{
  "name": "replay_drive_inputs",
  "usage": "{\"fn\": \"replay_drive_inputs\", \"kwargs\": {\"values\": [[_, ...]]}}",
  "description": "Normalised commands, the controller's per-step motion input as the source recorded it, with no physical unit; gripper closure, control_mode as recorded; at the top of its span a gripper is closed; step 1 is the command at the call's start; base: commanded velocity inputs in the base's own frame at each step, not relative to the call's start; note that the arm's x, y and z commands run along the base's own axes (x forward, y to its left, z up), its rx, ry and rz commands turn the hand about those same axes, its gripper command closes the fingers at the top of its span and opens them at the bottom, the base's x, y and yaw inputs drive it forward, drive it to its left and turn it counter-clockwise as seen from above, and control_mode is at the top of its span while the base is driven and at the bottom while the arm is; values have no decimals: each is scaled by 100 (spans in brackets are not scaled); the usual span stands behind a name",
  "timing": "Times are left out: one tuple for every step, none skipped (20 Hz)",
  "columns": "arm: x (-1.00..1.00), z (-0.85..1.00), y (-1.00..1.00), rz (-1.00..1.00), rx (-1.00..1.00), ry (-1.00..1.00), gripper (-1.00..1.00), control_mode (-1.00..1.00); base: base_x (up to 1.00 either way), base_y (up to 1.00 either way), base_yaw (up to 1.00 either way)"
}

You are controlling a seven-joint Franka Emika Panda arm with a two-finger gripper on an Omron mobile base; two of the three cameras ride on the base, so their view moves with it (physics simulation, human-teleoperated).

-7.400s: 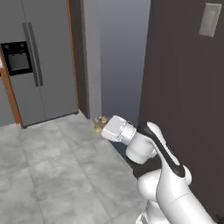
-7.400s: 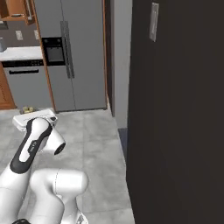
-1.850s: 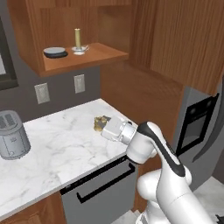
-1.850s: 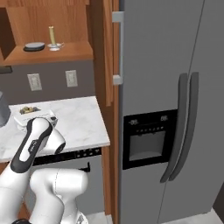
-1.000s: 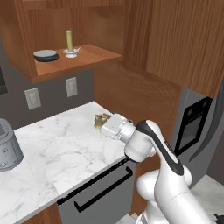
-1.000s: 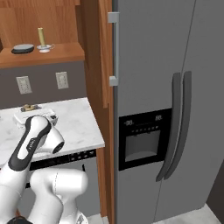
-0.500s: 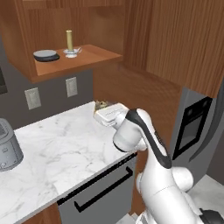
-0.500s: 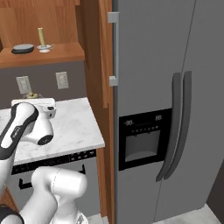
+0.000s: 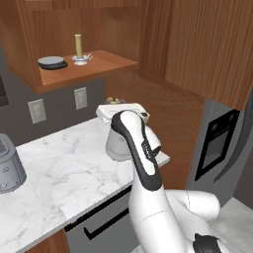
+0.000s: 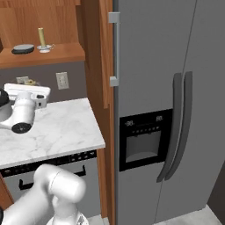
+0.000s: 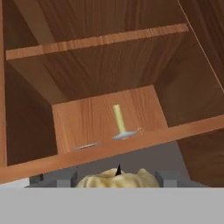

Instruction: Pick the candle and candle from the dining table and place them in the open cabinet. Close the cabinet after placing the objects.

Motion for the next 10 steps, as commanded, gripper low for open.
{"fn": "replay_drive_inputs", "kwargs": {"values": [[0,76,0,-21,-3,9,100,-100,0,0,0],[0,76,0,-21,-3,11,100,-100,0,0,0],[0,75,-1,-20,-2,12,100,-100,0,0,0],[0,72,-3,-20,-2,13,100,-100,0,0,0],[0,72,-6,-20,-1,15,100,-100,0,0,0],[0,71,-10,-19,0,15,100,-100,0,0,0],[0,69,-14,-17,0,15,100,-100,0,0,0],[0,68,-15,-16,0,15,100,-100,0,0,0],[0,66,-14,-16,0,15,100,-100,0,0,0],[0,66,-15,-15,0,15,100,-100,0,0,0]]}}
